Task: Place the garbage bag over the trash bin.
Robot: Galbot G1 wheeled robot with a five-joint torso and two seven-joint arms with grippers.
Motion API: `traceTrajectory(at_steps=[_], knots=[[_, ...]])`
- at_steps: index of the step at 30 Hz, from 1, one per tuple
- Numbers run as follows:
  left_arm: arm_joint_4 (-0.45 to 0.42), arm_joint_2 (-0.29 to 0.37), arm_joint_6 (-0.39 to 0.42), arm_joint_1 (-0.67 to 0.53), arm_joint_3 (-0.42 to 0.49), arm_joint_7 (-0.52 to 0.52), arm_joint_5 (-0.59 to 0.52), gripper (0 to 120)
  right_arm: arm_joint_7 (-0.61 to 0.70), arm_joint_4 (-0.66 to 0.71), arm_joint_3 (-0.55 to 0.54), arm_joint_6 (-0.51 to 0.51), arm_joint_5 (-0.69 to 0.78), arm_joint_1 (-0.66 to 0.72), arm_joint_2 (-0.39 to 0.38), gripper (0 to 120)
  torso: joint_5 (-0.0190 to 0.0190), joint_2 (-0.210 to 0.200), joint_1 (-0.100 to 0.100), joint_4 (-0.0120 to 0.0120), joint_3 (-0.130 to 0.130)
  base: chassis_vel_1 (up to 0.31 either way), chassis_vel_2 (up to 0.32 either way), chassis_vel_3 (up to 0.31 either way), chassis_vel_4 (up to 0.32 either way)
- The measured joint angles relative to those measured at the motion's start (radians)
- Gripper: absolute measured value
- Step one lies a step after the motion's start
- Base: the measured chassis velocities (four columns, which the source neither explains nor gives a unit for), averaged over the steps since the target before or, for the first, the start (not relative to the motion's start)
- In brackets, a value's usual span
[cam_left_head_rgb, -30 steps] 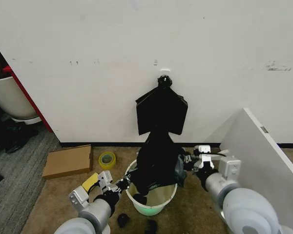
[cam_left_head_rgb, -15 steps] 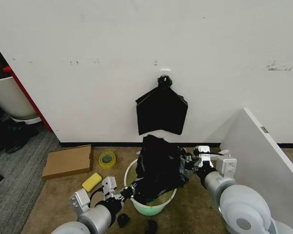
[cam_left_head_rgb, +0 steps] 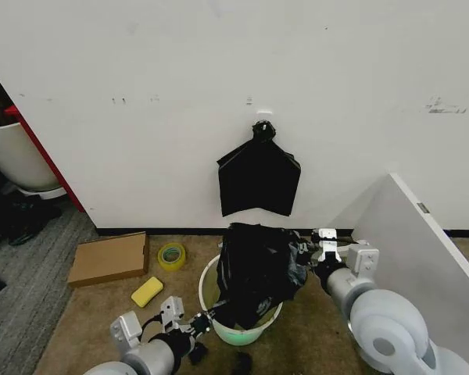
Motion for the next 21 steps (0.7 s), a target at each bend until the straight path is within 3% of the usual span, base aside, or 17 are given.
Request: traceTrajectory(at_steps=[4,8,11,14,17,21], knots=[[0.0,0.01,-0.009,0.003,-0.002,0.015,0.028,0,-0.029,0.036,0.0,0.028,-0.006,-0.017,-0.003,0,0.0,0.0,0.0,0.0,0.0,0.0,0.0,0.0,0.0],[0.0,0.015,-0.008,-0.049,-0.002,0.071,0.065,0,-0.129,0.063,0.008,0.132,-0.047,-0.031,-0.017,0,-0.0002,0.0,0.0,-0.0002,0.0,0.0,0.0,0.0,0.0],[0.0,0.023,-0.023,-0.138,-0.012,0.184,0.103,0,-0.249,0.058,0.012,0.291,-0.12,-0.034,-0.017,0,-0.0001,0.0,0.0,-0.0001,0.0,0.0,0.0,0.0,0.0],[0.0,0.048,-0.07,-0.201,-0.025,0.319,0.163,0,-0.317,0.074,0.014,0.365,-0.16,-0.055,-0.012,0,0.0,0.0,0.0,-0.0002,0.0,0.0,0.0,0.0,0.0],[0.0,0.056,-0.077,-0.216,-0.027,0.341,0.156,0,-0.316,0.093,0.015,0.369,-0.162,-0.064,-0.008,0,0.0,0.0,0.0,-0.0002,0.0,0.0,0.0,0.0,0.0],[0.0,0.076,-0.068,-0.192,-0.03,0.335,0.126,0,-0.219,0.125,0.026,0.284,-0.113,-0.08,-0.009,0,0.0,0.0,0.0,-0.0002,0.0,0.0,0.0,0.0,0.0]])
